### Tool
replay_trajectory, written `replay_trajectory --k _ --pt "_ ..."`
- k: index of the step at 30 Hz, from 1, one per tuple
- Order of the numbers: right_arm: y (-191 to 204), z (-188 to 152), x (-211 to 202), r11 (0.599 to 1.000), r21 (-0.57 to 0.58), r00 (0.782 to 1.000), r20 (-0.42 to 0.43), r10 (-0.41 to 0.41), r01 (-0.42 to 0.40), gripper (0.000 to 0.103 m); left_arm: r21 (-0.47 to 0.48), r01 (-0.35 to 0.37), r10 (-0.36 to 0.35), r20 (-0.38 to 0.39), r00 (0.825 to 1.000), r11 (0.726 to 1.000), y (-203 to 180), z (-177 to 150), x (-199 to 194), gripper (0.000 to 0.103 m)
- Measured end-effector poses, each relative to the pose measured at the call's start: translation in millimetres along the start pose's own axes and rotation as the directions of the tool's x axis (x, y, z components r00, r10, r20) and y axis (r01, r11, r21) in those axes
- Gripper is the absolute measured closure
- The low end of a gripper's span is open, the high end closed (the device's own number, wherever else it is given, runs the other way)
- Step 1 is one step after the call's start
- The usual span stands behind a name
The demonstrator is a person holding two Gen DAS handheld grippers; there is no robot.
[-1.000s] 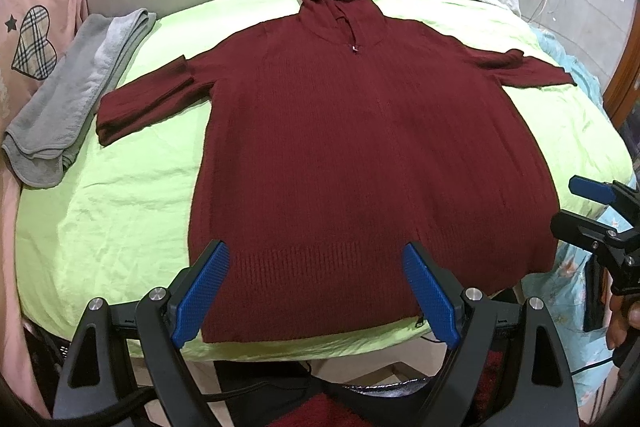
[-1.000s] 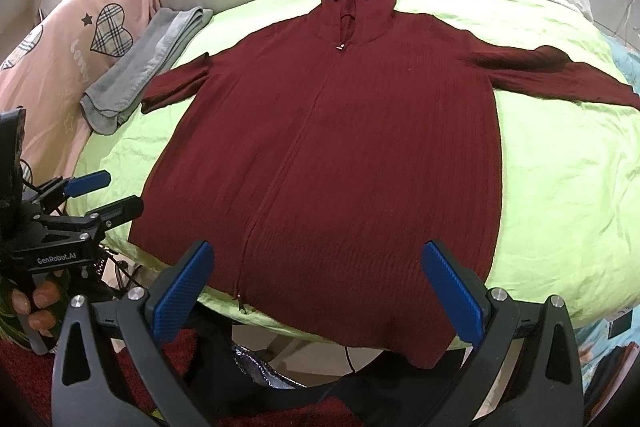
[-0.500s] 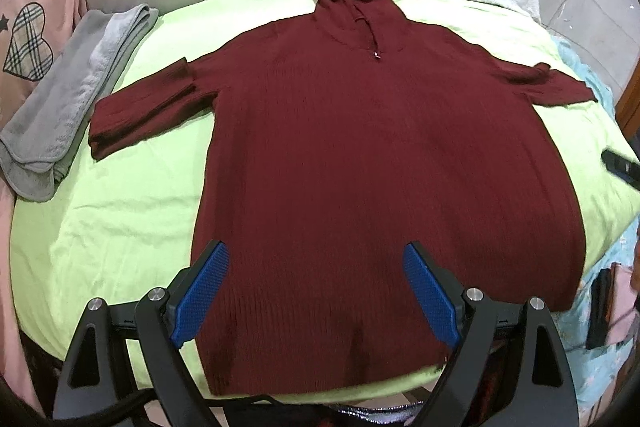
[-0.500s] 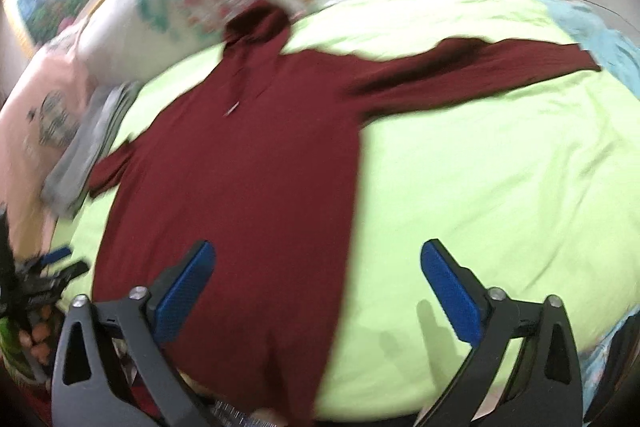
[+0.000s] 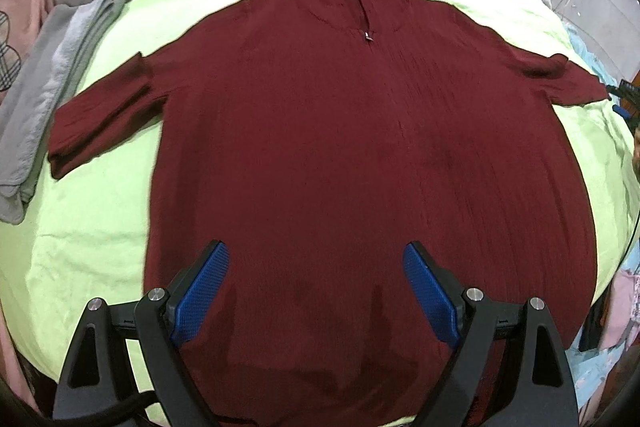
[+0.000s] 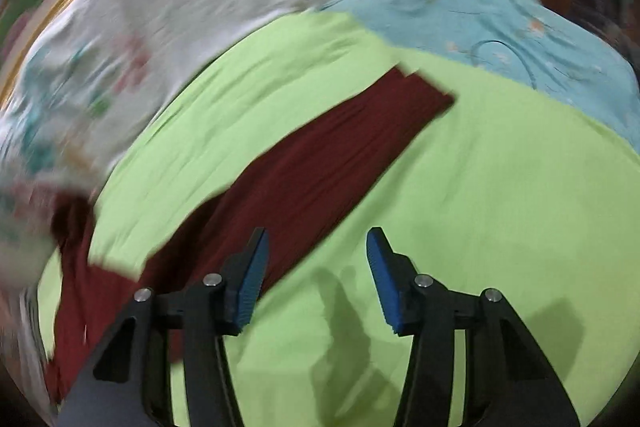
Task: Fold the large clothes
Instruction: 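Grasp the hoodie sleeve cuff with the right gripper and lift it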
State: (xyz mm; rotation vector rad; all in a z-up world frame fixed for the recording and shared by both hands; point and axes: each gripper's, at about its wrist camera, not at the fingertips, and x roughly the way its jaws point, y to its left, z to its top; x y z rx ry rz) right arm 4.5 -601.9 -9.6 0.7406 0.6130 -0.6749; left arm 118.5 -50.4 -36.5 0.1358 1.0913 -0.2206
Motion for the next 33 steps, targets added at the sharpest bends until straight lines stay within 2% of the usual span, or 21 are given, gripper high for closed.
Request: replay_trajectory --k 4,6,7,8,9,10,11,13,15,17,19,21,24,26,29,32,33 --pt "-23 34 36 0.995 0.097 0.999 -0.002 -0.039 0.039 0.054 -0.008 0.007 -0.008 -0.034 0.999 1.000 -5 10 16 0.013" --pt "-36 45 48 0.987 0.152 0.999 0.010 -0.052 0.050 0.059 -0.017 0.024 -0.024 -0.047 0.999 1.000 -7 15 22 0.013" --pt "-38 51 55 0.985 0.155 0.997 0.020 -0.076 0.072 0.066 -0.019 0.028 -0.029 -0.047 0.999 0.999 -7 17 24 0.013" --pt "-42 56 58 0.985 0.144 0.994 0.047 -0.098 0.090 0.067 -0.020 0.033 -0.034 -0.047 0.998 0.999 -8 18 25 0.013" --pt "-42 59 59 0.985 0.141 0.993 0.060 -0.105 0.096 0.075 -0.019 0.037 -0.037 -0.048 0.998 0.999 -9 19 26 0.013" --pt "-41 62 60 0.985 0.136 0.991 0.068 -0.116 0.106 0.092 -0.017 0.041 -0.042 -0.046 0.998 0.999 -10 20 27 0.013" --pt "-36 64 59 0.988 0.120 0.992 0.076 -0.102 0.092 0.098 -0.014 0.044 -0.045 -0.046 0.998 0.999 -10 20 28 0.013" --pt "-23 63 45 0.996 0.075 0.992 0.112 -0.058 0.050 0.098 -0.009 0.051 -0.051 -0.049 0.997 0.999 -11 19 30 0.013" --pt "6 56 28 0.999 0.011 0.990 0.131 0.045 -0.047 0.098 -0.006 0.057 -0.057 -0.048 0.997 0.998 -11 17 31 0.013" --pt "43 43 15 0.989 -0.064 0.985 0.097 0.141 -0.135 0.098 -0.006 0.061 -0.061 -0.046 0.997 0.998 -8 14 30 0.013" --pt "84 22 7 0.961 -0.129 0.968 0.031 0.249 -0.243 0.098 -0.015 0.073 -0.074 -0.040 0.996 0.997 -6 13 29 0.013" --pt "125 -3 2 0.924 -0.160 0.938 -0.048 0.344 -0.347 0.098 -0.029 0.082 -0.083 -0.037 0.996 0.996 -1 11 25 0.013" --pt "187 -46 1 0.861 -0.161 0.873 -0.168 0.457 -0.482 0.098 -0.049 0.092 -0.093 -0.020 0.995 0.995 11 7 18 0.013" --pt "233 -80 11 0.815 -0.123 0.810 -0.264 0.523 -0.566 0.098 -0.064 0.098 -0.099 -0.008 0.995 0.993 20 6 14 0.013" --pt "297 -130 28 0.744 -0.038 0.698 -0.380 0.606 -0.667 0.098 -0.089 0.113 -0.113 0.004 0.994 0.990 34 5 9 0.013" --pt "355 -179 43 0.705 -0.037 0.636 -0.467 0.614 -0.708 0.098 -0.115 0.130 -0.130 0.013 0.991 0.985 48 4 6 0.013" --pt "374 -198 50 0.694 -0.026 0.608 -0.506 0.612 -0.719 0.098 -0.123 0.130 -0.128 0.019 0.992 0.984 53 3 5 0.013"
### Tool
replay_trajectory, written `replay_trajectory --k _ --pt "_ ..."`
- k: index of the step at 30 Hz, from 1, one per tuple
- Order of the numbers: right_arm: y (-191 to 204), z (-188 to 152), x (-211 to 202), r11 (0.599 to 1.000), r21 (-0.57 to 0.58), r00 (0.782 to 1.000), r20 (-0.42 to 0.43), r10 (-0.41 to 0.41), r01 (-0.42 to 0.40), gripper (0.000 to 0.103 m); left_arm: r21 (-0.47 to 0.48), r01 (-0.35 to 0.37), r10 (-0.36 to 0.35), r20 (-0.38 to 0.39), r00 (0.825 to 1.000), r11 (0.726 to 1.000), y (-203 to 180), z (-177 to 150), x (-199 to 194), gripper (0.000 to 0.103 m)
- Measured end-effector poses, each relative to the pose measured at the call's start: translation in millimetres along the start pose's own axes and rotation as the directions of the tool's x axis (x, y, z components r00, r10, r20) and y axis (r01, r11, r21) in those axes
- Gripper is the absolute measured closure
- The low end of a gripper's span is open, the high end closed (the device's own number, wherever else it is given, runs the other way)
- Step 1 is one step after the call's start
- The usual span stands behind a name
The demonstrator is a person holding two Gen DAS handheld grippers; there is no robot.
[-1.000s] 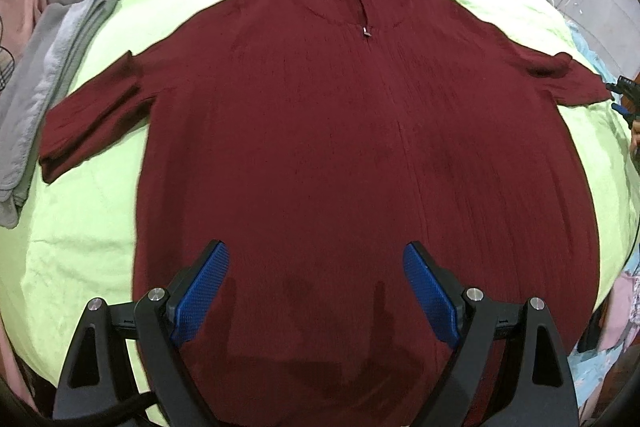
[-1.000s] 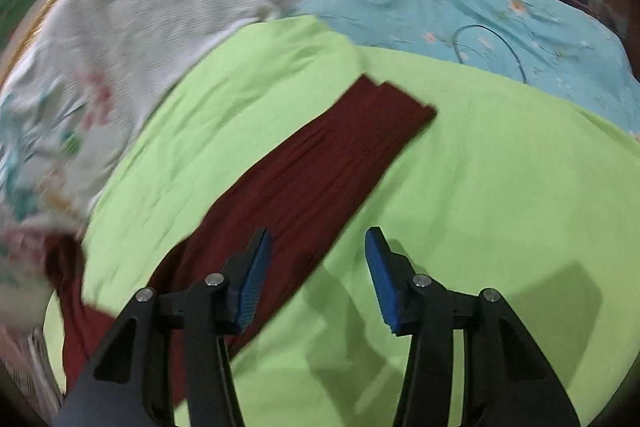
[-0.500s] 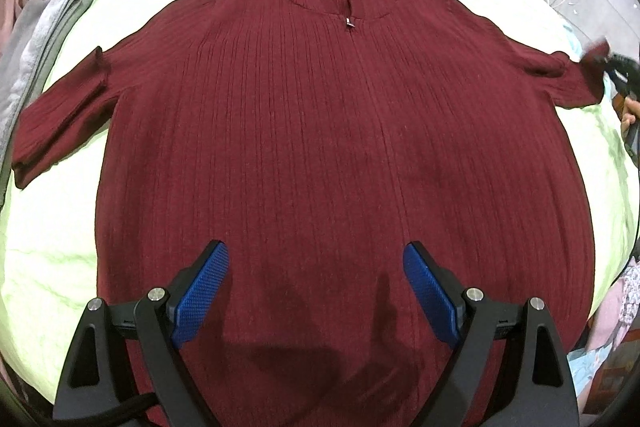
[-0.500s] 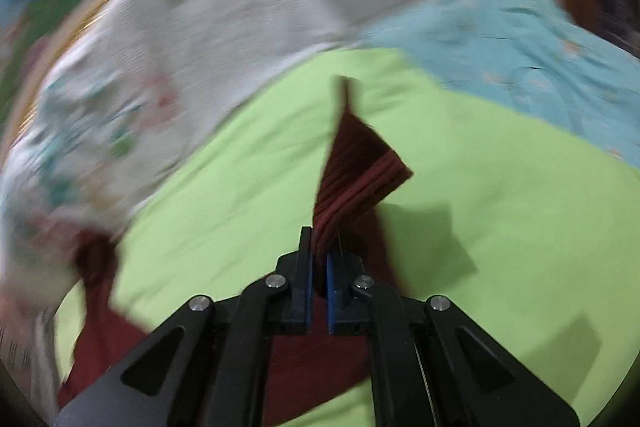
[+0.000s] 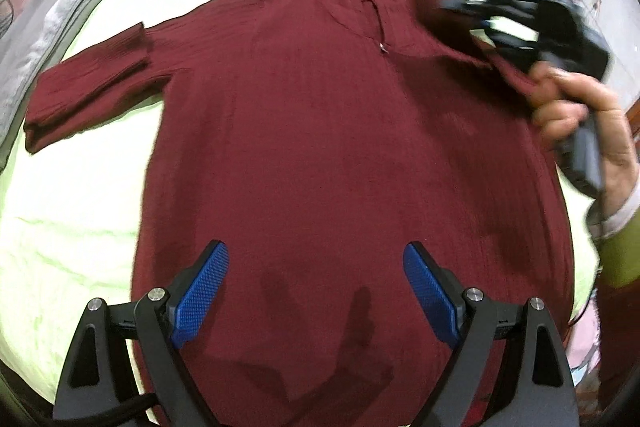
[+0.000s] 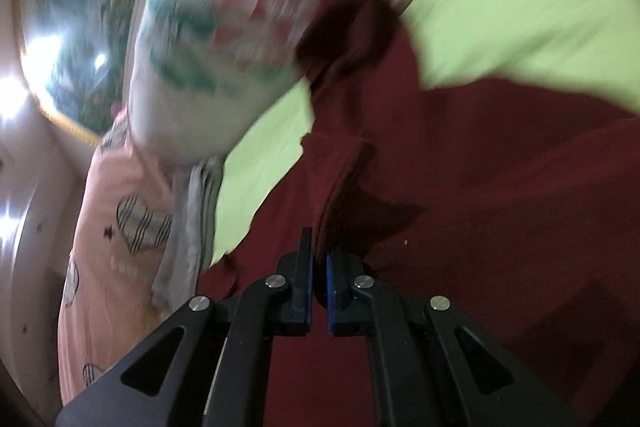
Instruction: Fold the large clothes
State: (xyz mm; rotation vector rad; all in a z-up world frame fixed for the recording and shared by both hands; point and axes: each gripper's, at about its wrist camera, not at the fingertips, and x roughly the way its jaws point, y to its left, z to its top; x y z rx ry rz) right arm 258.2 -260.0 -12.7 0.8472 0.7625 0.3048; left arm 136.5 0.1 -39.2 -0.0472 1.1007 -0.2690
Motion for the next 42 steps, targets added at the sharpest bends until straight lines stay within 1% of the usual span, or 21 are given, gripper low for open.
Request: replay_trajectory --k 4,9,10,11,12,15,19,20,22,24,25,27,28,30,33,35,36,38,39,41,42 --pt "17 -22 63 1.000 0.000 0.995 -0.103 0.021 -0.021 0.098 -0.004 -0.027 0.027 0.024 0.999 1.000 13 4 -3 0.013" --pt "35 -38 109 0.997 0.000 0.980 -0.185 0.072 -0.073 0.094 -0.036 -0.007 0.009 0.048 0.999 0.999 30 19 5 0.013" --pt "39 -40 115 0.997 -0.002 0.975 -0.211 0.075 -0.077 0.090 -0.042 -0.002 0.004 0.053 0.999 0.999 32 25 10 0.013" --pt "43 -40 117 0.997 -0.005 0.972 -0.224 0.073 -0.076 0.082 -0.050 0.009 -0.007 0.057 0.998 0.999 36 33 16 0.013" --pt "46 -41 115 0.997 -0.013 0.971 -0.228 0.076 -0.081 0.080 -0.056 0.020 -0.016 0.060 0.998 0.998 39 40 20 0.013" --pt "51 -43 87 0.994 -0.066 0.983 -0.172 0.070 -0.083 0.080 -0.081 0.078 -0.072 0.072 0.995 0.994 46 72 41 0.014" --pt "43 -45 28 0.996 -0.069 0.996 -0.065 0.055 -0.059 0.080 -0.107 0.167 -0.162 0.056 0.985 0.980 51 116 72 0.018" --pt "39 -46 12 0.997 -0.063 0.998 -0.038 0.044 -0.047 0.080 -0.116 0.196 -0.192 0.048 0.980 0.974 52 129 83 0.021" --pt "31 -51 -16 0.998 -0.044 0.999 0.006 0.038 -0.038 0.080 -0.132 0.211 -0.210 0.020 0.977 0.968 50 148 104 0.031" --pt "23 -57 -41 0.999 -0.033 0.999 0.040 0.024 -0.023 0.080 -0.138 0.181 -0.182 0.006 0.983 0.974 48 162 122 0.057" --pt "20 -61 -52 0.999 -0.033 0.998 0.055 0.014 -0.012 0.080 -0.132 0.177 -0.176 0.021 0.984 0.975 48 166 124 0.064" --pt "15 -69 -71 0.999 -0.033 0.996 0.081 -0.024 0.027 0.080 -0.123 0.181 -0.179 0.026 0.984 0.976 46 171 129 0.096" --pt "12 -72 -81 0.998 -0.030 0.994 0.102 -0.045 0.049 0.080 -0.122 0.197 -0.195 0.031 0.980 0.973 46 172 130 0.101" --pt "10 -75 -91 0.997 -0.018 0.989 0.134 -0.070 0.074 0.080 -0.104 0.216 -0.210 0.060 0.976 0.971 42 173 125 0.103" --pt "1 -72 -112 0.986 -0.015 0.969 0.189 -0.159 0.165 0.080 -0.092 0.134 -0.117 0.176 0.977 0.987 49 168 95 0.103" --pt "-7 -63 -128 0.965 -0.018 0.940 0.232 -0.249 0.260 0.079 -0.161 0.082 -0.042 0.239 0.970 0.984 74 168 80 0.103" --pt "-9 -59 -131 0.958 -0.016 0.931 0.242 -0.274 0.286 0.078 -0.196 0.079 -0.030 0.245 0.969 0.977 87 169 78 0.103" --pt "-20 -46 -139 0.945 -0.009 0.912 0.264 -0.314 0.328 0.068 -0.224 0.099 -0.046 0.232 0.972 0.969 101 170 80 0.103" --pt "-24 -39 -140 0.938 -0.002 0.903 0.270 -0.333 0.347 0.067 -0.231 0.123 -0.071 0.223 0.972 0.965 105 169 81 0.103" --pt "-32 -26 -142 0.919 0.014 0.884 0.268 -0.382 0.393 0.067 -0.222 0.219 -0.176 0.199 0.964 0.950 105 167 82 0.103" --pt "-33 -23 -144 0.920 0.014 0.884 0.272 -0.380 0.391 0.066 -0.207 0.231 -0.193 0.187 0.963 0.951 101 167 81 0.103"
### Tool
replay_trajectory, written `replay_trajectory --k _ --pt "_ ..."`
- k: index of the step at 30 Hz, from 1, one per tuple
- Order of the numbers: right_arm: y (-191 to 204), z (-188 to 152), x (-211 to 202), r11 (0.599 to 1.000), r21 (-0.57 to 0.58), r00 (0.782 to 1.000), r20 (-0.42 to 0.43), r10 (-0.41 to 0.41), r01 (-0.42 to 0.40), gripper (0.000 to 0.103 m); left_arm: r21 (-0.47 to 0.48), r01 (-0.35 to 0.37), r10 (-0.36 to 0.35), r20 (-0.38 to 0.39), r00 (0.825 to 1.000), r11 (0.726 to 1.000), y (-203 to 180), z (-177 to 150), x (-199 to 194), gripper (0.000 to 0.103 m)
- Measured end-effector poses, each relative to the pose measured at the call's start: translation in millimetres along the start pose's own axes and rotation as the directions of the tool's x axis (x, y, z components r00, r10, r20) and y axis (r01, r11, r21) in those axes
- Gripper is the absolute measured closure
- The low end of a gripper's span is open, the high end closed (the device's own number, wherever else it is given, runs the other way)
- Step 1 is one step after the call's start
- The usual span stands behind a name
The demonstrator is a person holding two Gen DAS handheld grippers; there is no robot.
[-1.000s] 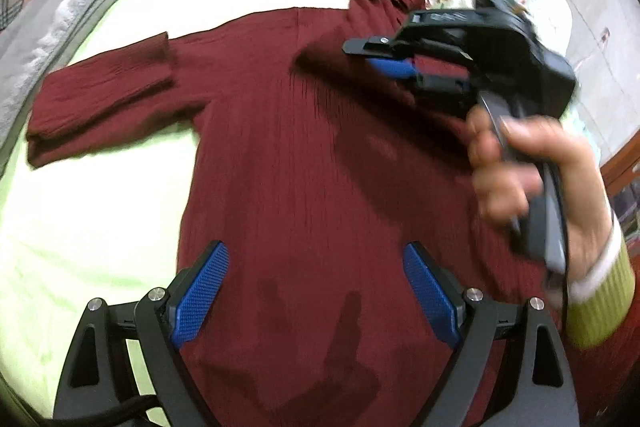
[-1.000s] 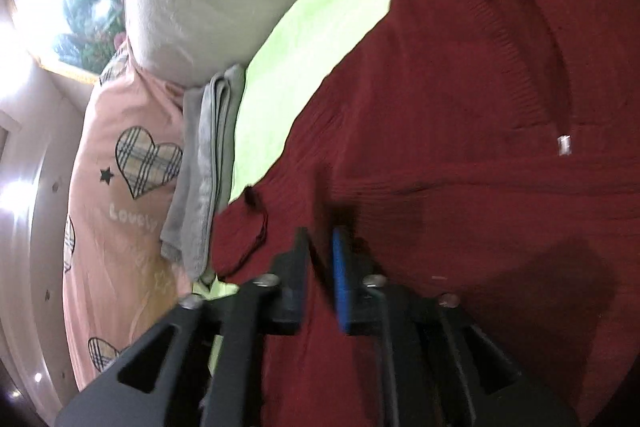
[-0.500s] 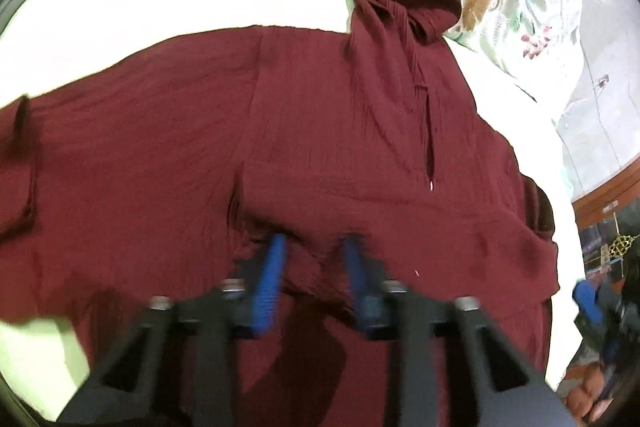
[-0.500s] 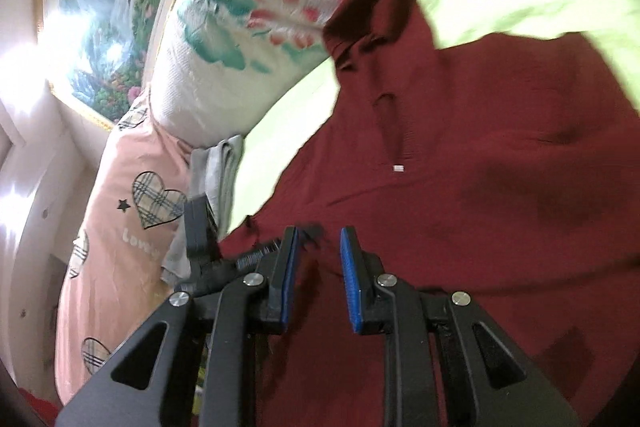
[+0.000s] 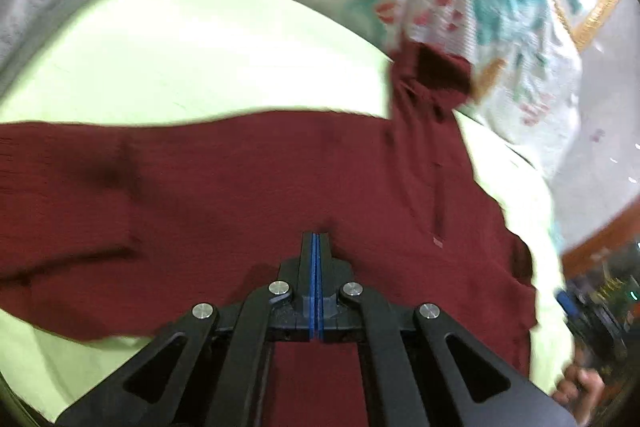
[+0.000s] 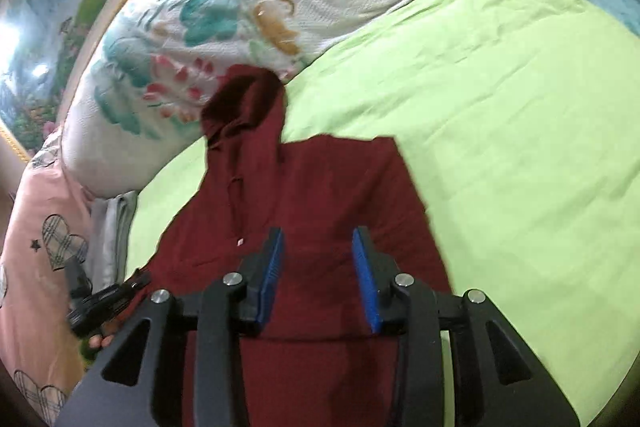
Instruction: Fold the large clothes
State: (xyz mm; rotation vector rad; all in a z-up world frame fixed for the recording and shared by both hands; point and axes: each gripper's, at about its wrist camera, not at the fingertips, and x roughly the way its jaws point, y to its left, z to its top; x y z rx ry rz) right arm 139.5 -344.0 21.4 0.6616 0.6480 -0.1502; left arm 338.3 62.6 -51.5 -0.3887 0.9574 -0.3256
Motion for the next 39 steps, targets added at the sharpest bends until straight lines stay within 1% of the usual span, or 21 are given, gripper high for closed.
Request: replay_trajectory --k 1,2,4,5,6,8,9,10,11,12,14,18,20,22,25,29,32,33,34,37,39 --pt "-1 2 -1 1.000 0.006 1.000 0.004 0.012 -0.012 0.066 0.029 -0.005 0.006 -0.025 1.000 1.000 -6 -3 2 0.103" --pt "0 3 -1 1.000 0.009 1.000 0.006 0.019 -0.019 0.066 0.044 -0.004 0.006 -0.042 0.999 0.999 -11 -4 3 0.098" --pt "1 3 -1 1.000 0.002 1.000 0.010 0.017 -0.017 0.066 0.080 0.010 -0.002 -0.099 0.995 0.997 -23 -11 13 0.076" --pt "0 1 0 1.000 0.004 1.000 0.005 0.015 -0.015 0.066 0.093 -0.009 0.020 -0.125 0.992 0.996 -26 -14 17 0.054" --pt "-1 -1 1 1.000 0.010 1.000 -0.003 0.019 -0.019 0.066 0.113 -0.038 0.054 -0.146 0.988 0.993 -31 -16 27 0.051" --pt "-4 -6 5 0.999 0.027 0.999 -0.024 0.031 -0.030 0.066 0.130 -0.047 0.069 -0.174 0.982 0.990 -34 -23 36 0.052" --pt "-5 -8 5 0.999 0.032 0.999 -0.029 0.032 -0.031 0.066 0.130 -0.040 0.064 -0.189 0.980 0.991 -37 -24 45 0.058" --pt "-5 -10 5 0.999 0.036 0.999 -0.029 0.036 -0.035 0.066 0.138 -0.031 0.057 -0.190 0.980 0.990 -40 -24 49 0.066" --pt "-6 -12 3 0.999 0.038 0.999 -0.029 0.040 -0.039 0.066 0.147 -0.022 0.050 -0.193 0.980 0.989 -43 -24 54 0.090" --pt "-6 -12 3 0.998 0.039 0.999 -0.027 0.041 -0.040 0.066 0.150 -0.013 0.043 -0.198 0.979 0.989 -45 -24 57 0.096" --pt "-5 -12 2 0.999 0.033 0.999 -0.026 0.042 -0.041 0.066 0.159 -0.021 0.049 -0.172 0.984 0.987 -50 -22 60 0.098" --pt "-8 -7 -5 0.999 0.021 0.999 -0.013 0.037 -0.037 0.066 0.150 -0.021 0.027 -0.043 0.999 0.988 -48 -21 29 0.099" --pt "-14 -3 -8 1.000 0.020 1.000 0.002 0.017 -0.018 0.066 0.129 -0.077 0.076 0.009 0.997 0.989 -36 -18 16 0.099" --pt "-23 4 -4 1.000 0.023 1.000 0.006 -0.021 0.021 0.066 0.096 -0.108 0.107 0.019 0.994 0.990 -21 -14 13 0.099" --pt "-30 13 19 0.999 0.019 0.998 -0.049 -0.042 0.043 0.066 0.049 -0.089 0.089 0.011 0.996 0.995 -7 -12 12 0.099" --pt "-18 18 62 0.996 -0.074 0.989 -0.130 -0.065 0.056 0.065 0.057 -0.089 0.088 0.021 0.996 0.994 -9 -17 10 0.099" --pt "-13 20 91 0.989 -0.127 0.982 -0.160 -0.098 0.078 0.065 0.055 -0.099 0.098 0.025 0.995 0.994 -6 -21 6 0.099" --pt "-16 22 97 0.991 -0.113 0.982 -0.166 -0.085 0.067 0.069 0.048 -0.091 0.090 0.028 0.996 0.995 -5 -21 4 0.099" --pt "-22 26 99 0.996 -0.084 0.985 -0.165 -0.056 0.042 0.097 0.044 -0.093 0.091 0.030 0.995 0.995 -5 -19 6 0.099" --pt "-32 43 82 0.998 -0.043 0.997 -0.073 -0.037 0.034 0.097 0.048 -0.065 0.063 0.036 0.997 0.997 -9 -15 2 0.099" --pt "-41 51 72 0.998 -0.006 0.997 -0.038 -0.065 0.065 0.097 0.071 -0.050 0.048 0.033 0.998 0.996 -18 -15 6 0.099"
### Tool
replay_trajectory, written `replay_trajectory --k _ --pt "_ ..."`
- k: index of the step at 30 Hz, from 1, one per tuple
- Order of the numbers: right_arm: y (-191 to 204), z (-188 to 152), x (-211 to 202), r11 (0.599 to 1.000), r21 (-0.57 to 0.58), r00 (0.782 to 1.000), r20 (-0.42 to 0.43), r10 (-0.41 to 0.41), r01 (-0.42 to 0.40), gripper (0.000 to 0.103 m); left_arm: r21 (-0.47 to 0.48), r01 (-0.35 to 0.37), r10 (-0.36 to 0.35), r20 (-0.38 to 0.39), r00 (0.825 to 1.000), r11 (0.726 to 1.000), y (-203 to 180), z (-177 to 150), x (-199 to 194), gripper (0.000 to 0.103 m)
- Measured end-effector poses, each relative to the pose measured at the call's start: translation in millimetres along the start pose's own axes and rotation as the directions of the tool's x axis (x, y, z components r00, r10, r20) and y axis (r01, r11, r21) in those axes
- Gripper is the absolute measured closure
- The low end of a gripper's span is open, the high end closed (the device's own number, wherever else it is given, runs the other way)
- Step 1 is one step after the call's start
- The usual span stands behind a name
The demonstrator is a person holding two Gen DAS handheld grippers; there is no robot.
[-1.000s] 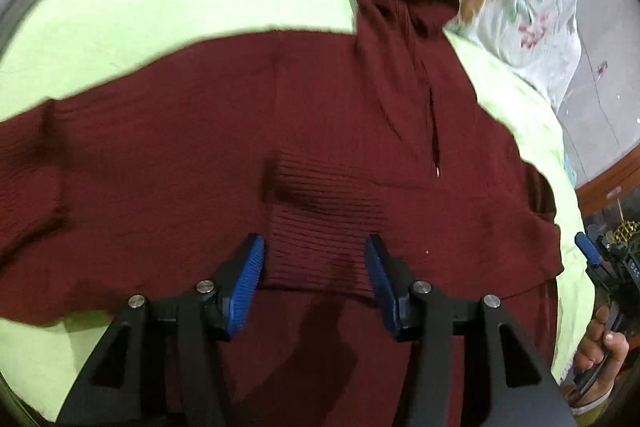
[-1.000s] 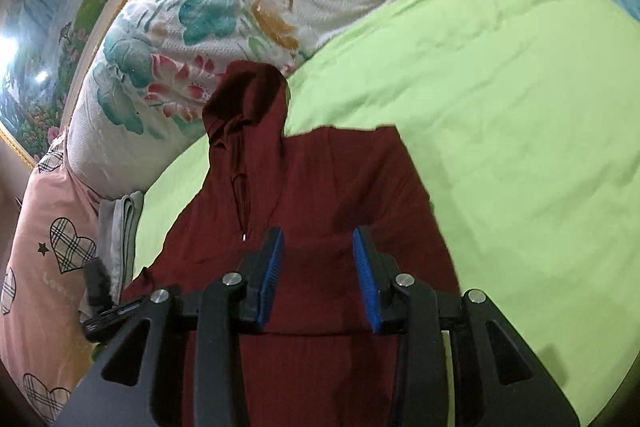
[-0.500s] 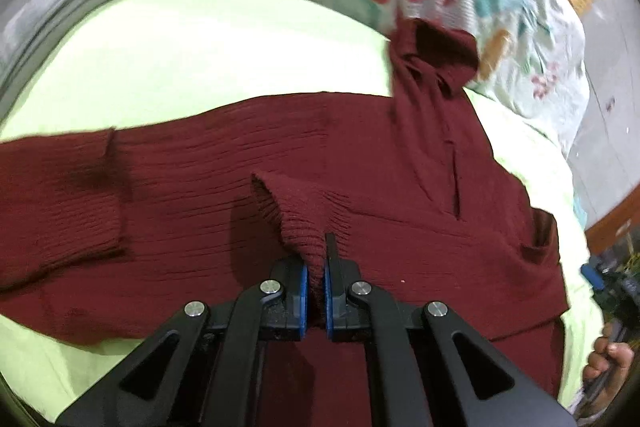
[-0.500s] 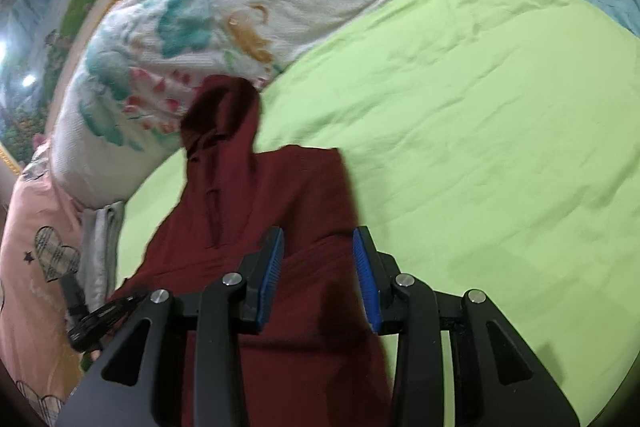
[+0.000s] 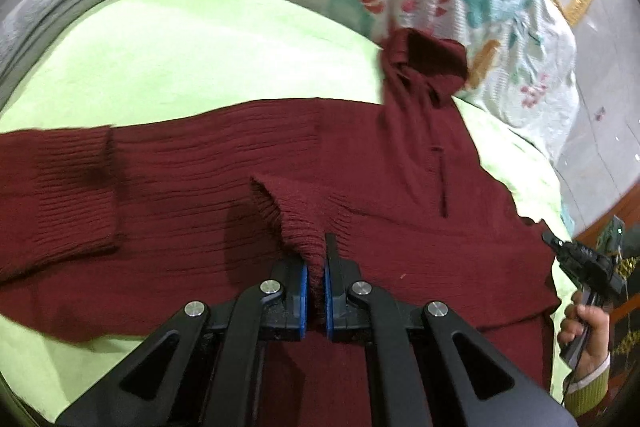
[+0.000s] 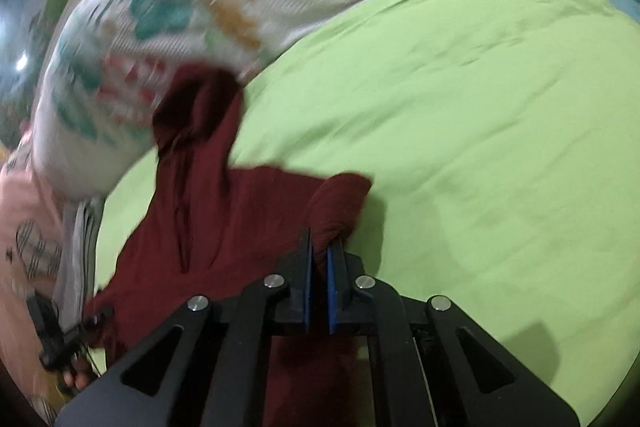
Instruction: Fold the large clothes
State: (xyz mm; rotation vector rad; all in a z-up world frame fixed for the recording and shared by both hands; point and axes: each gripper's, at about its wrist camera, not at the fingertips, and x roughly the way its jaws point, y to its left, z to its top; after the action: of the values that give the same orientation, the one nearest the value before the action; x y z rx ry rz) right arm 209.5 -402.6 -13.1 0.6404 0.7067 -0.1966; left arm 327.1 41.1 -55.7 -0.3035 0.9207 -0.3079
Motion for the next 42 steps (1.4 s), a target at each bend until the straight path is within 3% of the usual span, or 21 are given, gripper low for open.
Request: replay_trajectory --k 5,9,11,13,16,18,20,21,23,26,31,32,35,37,38,39,40,41,42 --pt "-7 -6 3 0.994 0.026 0.994 -0.046 -0.103 0.105 0.089 0.035 -0.063 0.064 -0.017 0.998 0.997 -8 -6 14 0.099" --pt "22 -30 -22 0.995 -0.078 0.998 0.028 -0.054 0.056 0.075 0.006 -0.086 0.087 -0.007 0.996 0.996 4 -9 10 0.099" --pt "34 -41 -30 0.990 -0.128 0.997 0.044 -0.061 0.066 0.074 -0.015 -0.090 0.090 -0.006 0.996 0.996 11 -8 7 0.099" --pt "43 -48 -36 0.986 -0.162 0.999 0.042 -0.020 0.026 0.074 -0.028 -0.075 0.075 -0.014 0.997 0.997 15 -7 6 0.098" --pt "59 -56 -40 0.971 -0.234 0.997 0.054 -0.046 0.058 0.074 -0.018 -0.069 0.068 -0.045 0.997 0.997 15 -8 3 0.096" --pt "66 -59 -26 0.963 -0.268 0.999 -0.022 -0.043 0.035 0.074 -0.006 -0.081 0.080 -0.043 0.996 0.997 16 -12 -6 0.085" --pt "55 -65 0 0.967 -0.241 0.983 -0.138 -0.120 0.085 0.074 -0.010 -0.104 0.104 -0.026 0.994 0.995 22 -15 -21 0.081" --pt "51 -67 4 0.970 -0.222 0.979 -0.153 -0.132 0.096 0.074 -0.017 -0.108 0.107 -0.019 0.994 0.994 26 -17 -28 0.080" --pt "46 -70 -6 0.983 -0.176 0.989 -0.122 -0.082 0.060 0.074 -0.039 -0.128 0.129 0.018 0.992 0.991 41 -18 -51 0.074" --pt "52 -75 -26 0.991 -0.136 0.996 -0.089 0.006 -0.018 0.073 -0.052 -0.197 0.200 0.085 0.976 0.979 65 -15 -79 0.052" --pt "75 -98 -40 0.985 -0.129 0.988 -0.114 0.103 -0.117 0.062 0.013 -0.290 0.288 0.078 0.954 0.957 81 -7 -80 0.030" --pt "79 -104 -40 0.983 -0.121 0.985 -0.125 0.122 -0.137 0.062 0.050 -0.329 0.325 0.071 0.943 0.943 78 -6 -73 0.022" --pt "86 -119 -35 0.980 -0.074 0.971 -0.166 0.171 -0.185 0.061 0.165 -0.424 0.421 0.054 0.906 0.891 73 -5 -44 0.022" --pt "90 -125 -34 0.978 -0.061 0.966 -0.180 0.187 -0.201 0.061 0.202 -0.468 0.476 0.009 0.879 0.860 80 -6 -21 0.022" --pt "91 -126 -37 0.977 -0.062 0.965 -0.179 0.192 -0.206 0.061 0.197 -0.471 0.482 -0.008 0.876 0.860 85 -6 -15 0.022" --pt "93 -127 -38 0.976 -0.064 0.964 -0.178 0.195 -0.209 0.061 0.156 -0.453 0.460 -0.005 0.888 0.878 94 -3 -16 0.032" --pt "94 -127 -41 0.975 -0.069 0.964 -0.176 0.198 -0.212 0.061 0.116 -0.444 0.446 0.008 0.895 0.888 100 0 -22 0.043" --pt "95 -126 -44 0.974 -0.072 0.965 -0.170 0.201 -0.216 0.061 0.085 -0.443 0.444 0.012 0.896 0.893 106 3 -26 0.077" --pt "96 -126 -48 0.973 -0.075 0.966 -0.163 0.203 -0.217 0.061 0.040 -0.429 0.429 0.005 0.903 0.903 115 9 -32 0.100"
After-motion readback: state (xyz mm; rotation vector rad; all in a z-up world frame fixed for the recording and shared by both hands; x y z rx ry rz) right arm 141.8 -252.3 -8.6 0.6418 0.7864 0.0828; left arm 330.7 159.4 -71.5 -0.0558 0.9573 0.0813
